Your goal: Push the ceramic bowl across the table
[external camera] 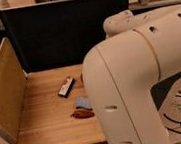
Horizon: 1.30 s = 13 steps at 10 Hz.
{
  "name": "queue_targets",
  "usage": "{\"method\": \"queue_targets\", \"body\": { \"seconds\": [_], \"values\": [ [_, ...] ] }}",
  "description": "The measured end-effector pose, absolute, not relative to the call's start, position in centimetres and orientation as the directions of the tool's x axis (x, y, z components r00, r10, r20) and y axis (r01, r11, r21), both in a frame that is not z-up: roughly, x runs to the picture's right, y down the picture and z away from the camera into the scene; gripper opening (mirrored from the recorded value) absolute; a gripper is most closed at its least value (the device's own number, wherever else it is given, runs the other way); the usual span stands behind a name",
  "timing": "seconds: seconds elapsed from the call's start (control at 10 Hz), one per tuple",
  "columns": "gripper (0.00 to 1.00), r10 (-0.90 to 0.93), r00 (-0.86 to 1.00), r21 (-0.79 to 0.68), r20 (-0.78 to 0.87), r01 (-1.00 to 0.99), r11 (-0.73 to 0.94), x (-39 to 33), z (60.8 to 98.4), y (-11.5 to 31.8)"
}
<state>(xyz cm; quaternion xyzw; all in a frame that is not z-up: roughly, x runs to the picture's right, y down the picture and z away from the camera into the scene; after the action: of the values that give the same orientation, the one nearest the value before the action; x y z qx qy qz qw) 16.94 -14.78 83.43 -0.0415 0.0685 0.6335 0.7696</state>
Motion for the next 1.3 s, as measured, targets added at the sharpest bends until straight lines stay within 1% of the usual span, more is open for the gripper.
{"method": "queue_targets", "body": {
  "seconds": [0.6, 0.7, 0.9, 1.1, 1.3],
  "values": [
    [0.80, 0.969, 0.188, 0.023, -0.158, -0.981, 0.194, 16.94, 83.43, -14.78],
    [0.77, 0.969, 0.188, 0.023, -0.158, -0.981, 0.194, 16.94, 83.43, -14.78],
    [0.57, 0.969, 0.188, 0.023, -0.158, -0.981, 0.194, 16.94, 83.43, -14.78],
    [0.39, 0.969, 0.188, 0.023, -0.158, -0.981, 0.194, 16.94, 83.44, -14.77],
    [0.16, 0.969, 0.188, 0.023, -0.158, -0.981, 0.194, 16.93, 83.44, -14.78]
  ]
}}
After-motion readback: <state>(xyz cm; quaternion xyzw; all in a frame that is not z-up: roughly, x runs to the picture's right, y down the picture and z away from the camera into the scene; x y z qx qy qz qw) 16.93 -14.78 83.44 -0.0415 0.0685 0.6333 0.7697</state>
